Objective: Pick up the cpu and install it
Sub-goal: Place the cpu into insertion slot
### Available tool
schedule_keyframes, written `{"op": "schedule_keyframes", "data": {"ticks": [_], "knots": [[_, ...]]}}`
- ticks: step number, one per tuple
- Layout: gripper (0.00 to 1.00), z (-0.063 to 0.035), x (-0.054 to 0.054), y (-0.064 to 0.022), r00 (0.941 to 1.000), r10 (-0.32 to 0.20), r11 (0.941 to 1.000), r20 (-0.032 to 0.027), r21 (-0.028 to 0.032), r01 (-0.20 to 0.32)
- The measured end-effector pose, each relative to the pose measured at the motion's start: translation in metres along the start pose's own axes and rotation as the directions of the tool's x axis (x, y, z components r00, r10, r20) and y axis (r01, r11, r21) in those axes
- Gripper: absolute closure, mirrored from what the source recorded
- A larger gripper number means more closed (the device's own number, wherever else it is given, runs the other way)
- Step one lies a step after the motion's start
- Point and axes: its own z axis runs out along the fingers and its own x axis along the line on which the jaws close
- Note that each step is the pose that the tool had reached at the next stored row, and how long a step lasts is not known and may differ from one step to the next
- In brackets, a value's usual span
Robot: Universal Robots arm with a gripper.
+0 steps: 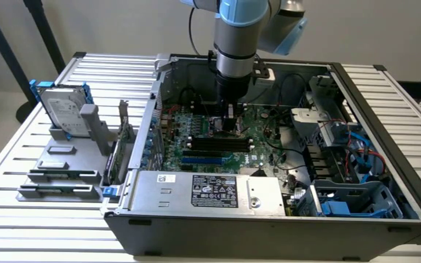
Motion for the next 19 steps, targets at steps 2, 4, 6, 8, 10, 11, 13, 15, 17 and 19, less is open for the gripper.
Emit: {"op": "schedule_keyframes", "data": {"ticks": [2,4,6,8,10,11,13,15,17,19], "knots": [[0.44,0.0000,0.000,0.0000,1.0000,0.000,1.0000,0.0001,0.0004,0.000],[0.37,-0.0001,0.000,0.0000,1.0000,0.000,1.0000,0.0003,0.0010,0.000],[0.37,-0.0006,0.000,-0.0001,1.0000,0.000,1.0000,0.0007,0.0014,0.000],[0.37,-0.0027,0.000,-0.0001,1.0000,0.000,1.0000,0.0003,0.0012,0.000],[0.37,-0.0069,0.000,-0.0001,1.0000,0.000,1.0000,0.0001,0.0012,0.000],[0.37,-0.0096,0.000,-0.0002,1.0000,0.000,1.0000,-0.0001,0.0012,0.000],[0.37,-0.0147,0.000,-0.0005,1.0000,0.000,1.0000,-0.0001,0.0012,0.000],[0.37,-0.0190,0.001,-0.0018,1.0000,0.000,1.0000,-0.0013,0.0012,0.000],[0.37,-0.0222,0.001,-0.0049,1.0000,0.000,1.0000,-0.0031,0.0013,0.000],[0.37,-0.0243,0.001,-0.0093,1.0000,0.000,1.0000,-0.0053,0.0013,0.000]]}}
